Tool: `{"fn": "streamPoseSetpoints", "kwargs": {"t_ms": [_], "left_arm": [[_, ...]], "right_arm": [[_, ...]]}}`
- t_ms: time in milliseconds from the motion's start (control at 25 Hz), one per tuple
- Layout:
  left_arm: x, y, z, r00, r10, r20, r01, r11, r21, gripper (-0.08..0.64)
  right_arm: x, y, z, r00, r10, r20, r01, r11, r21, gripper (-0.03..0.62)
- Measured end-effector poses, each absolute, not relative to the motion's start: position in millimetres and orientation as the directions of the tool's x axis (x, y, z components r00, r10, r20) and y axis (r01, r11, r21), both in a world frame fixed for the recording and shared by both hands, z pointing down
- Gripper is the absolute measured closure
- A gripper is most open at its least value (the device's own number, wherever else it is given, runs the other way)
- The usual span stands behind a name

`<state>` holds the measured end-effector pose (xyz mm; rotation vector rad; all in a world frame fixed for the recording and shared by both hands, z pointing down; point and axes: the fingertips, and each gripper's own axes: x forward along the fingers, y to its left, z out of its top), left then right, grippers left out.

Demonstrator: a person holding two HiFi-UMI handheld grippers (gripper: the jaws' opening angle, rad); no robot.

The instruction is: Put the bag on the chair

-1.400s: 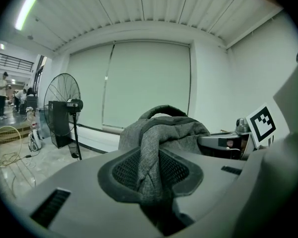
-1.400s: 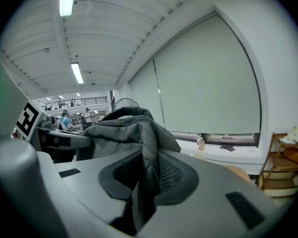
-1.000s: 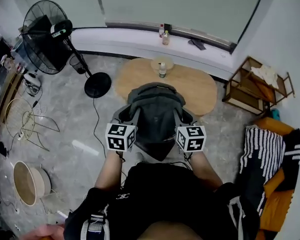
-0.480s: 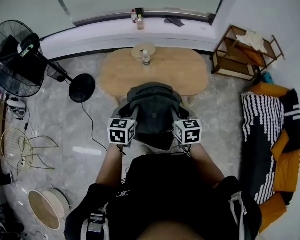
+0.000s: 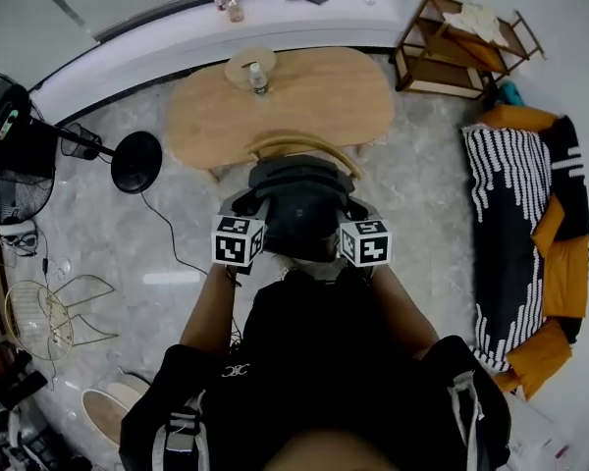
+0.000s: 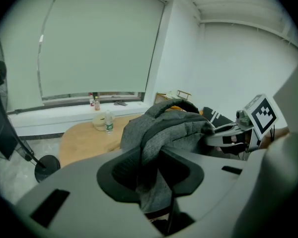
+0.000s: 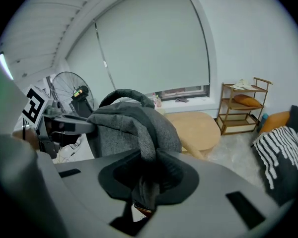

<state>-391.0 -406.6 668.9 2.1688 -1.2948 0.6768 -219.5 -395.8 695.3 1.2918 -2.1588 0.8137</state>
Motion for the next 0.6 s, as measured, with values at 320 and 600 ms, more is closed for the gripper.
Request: {"fn": "streamPoseSetpoints", "kwargs": {"t_ms": [320, 600], "left_arm": [[-380.8, -409.2, 737.3, 0.456, -0.526, 0.718, -0.856, -0.481, 0.191, 0.448], [-368.2, -426.6, 741.7, 0.513, -0.545, 0.664, -0.83, -0.514, 0.219, 0.443]], "right_arm": [[-210.2, -390.4, 759.5, -0.388, -0.551, 0.739, -0.903, 0.387, -0.186, 0.506], [-197.6, -405.4, 768.1, -0.394, -0.566, 0.725, -0.906, 0.37, -0.204, 0.506]]}}
